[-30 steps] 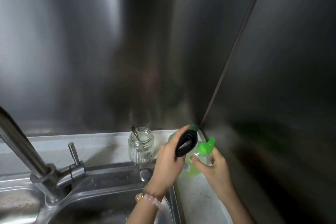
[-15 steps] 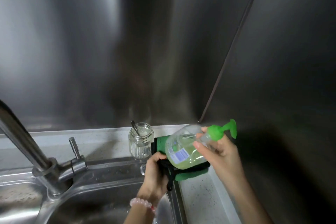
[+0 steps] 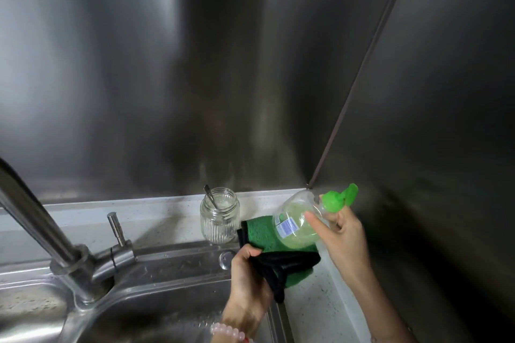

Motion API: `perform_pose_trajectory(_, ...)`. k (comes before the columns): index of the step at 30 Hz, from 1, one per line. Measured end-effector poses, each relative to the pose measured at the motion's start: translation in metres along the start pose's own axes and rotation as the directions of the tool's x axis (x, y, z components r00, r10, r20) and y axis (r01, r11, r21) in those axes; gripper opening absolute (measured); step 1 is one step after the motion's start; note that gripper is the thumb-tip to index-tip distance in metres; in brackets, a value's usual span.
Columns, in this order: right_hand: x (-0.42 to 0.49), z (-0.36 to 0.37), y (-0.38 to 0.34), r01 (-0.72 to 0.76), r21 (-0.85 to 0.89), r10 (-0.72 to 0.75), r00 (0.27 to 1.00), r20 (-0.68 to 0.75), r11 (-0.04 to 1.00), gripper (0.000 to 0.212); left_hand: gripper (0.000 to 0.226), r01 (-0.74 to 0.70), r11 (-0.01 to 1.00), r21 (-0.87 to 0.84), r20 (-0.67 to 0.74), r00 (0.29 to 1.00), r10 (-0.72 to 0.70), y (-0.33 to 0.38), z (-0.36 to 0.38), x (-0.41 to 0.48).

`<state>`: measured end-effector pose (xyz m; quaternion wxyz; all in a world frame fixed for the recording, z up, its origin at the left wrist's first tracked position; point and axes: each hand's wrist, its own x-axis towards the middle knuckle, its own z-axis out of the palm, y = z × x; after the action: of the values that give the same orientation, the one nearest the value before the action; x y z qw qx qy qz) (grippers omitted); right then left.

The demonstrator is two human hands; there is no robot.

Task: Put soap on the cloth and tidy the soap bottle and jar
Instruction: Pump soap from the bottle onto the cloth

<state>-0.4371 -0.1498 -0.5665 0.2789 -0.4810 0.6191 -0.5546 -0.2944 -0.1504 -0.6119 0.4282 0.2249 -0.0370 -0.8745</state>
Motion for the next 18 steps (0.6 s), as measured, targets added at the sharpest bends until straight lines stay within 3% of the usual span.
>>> perform_pose_trajectory(4, -0.003, -0.006, 0.006, -0.041, -0.039, 0.044, 0.998, 0.055, 0.998, 0.029, 0.041, -0.073, 0.995, 0.065, -0.074, 0.994, 0.077, 0.011, -0.004, 0.012)
perform_pose_trajectory(8, -0.012, -0.013, 0.015, -0.071, -0.063, 0.074, 0.996, 0.052, 0.995, 0.027, 0.035, -0.155, 0.937, 0.312, -0.145, 0.967, 0.208, 0.028, -0.002, 0.021)
perform_pose_trajectory(11, -0.016, -0.012, 0.019, -0.059, -0.124, 0.069, 0.994, 0.080, 0.991, 0.025, 0.029, -0.367, 0.722, 0.586, 0.021, 0.898, 0.440, 0.035, 0.009, 0.023)
perform_pose_trajectory(12, -0.017, -0.009, 0.020, -0.052, -0.138, 0.066, 0.993, 0.102, 0.989, 0.027, 0.038, -0.427, 0.611, 0.667, 0.133, 0.874, 0.467, 0.036, 0.014, 0.022)
perform_pose_trajectory(14, -0.018, -0.003, 0.019, -0.026, -0.144, 0.044, 0.992, 0.120, 0.989, 0.028, 0.048, -0.468, 0.418, 0.779, 0.319, 0.869, 0.379, 0.032, 0.025, 0.018)
perform_pose_trajectory(16, -0.017, 0.001, 0.018, -0.009, -0.138, 0.025, 0.993, 0.118, 0.990, 0.029, 0.049, -0.443, 0.370, 0.816, 0.334, 0.885, 0.323, 0.028, 0.030, 0.014)
perform_pose_trajectory(18, -0.016, 0.000, 0.015, 0.004, -0.114, 0.010, 0.993, 0.120, 0.993, 0.031, 0.053, -0.409, 0.415, 0.813, 0.287, 0.901, 0.326, 0.029, 0.028, 0.014)
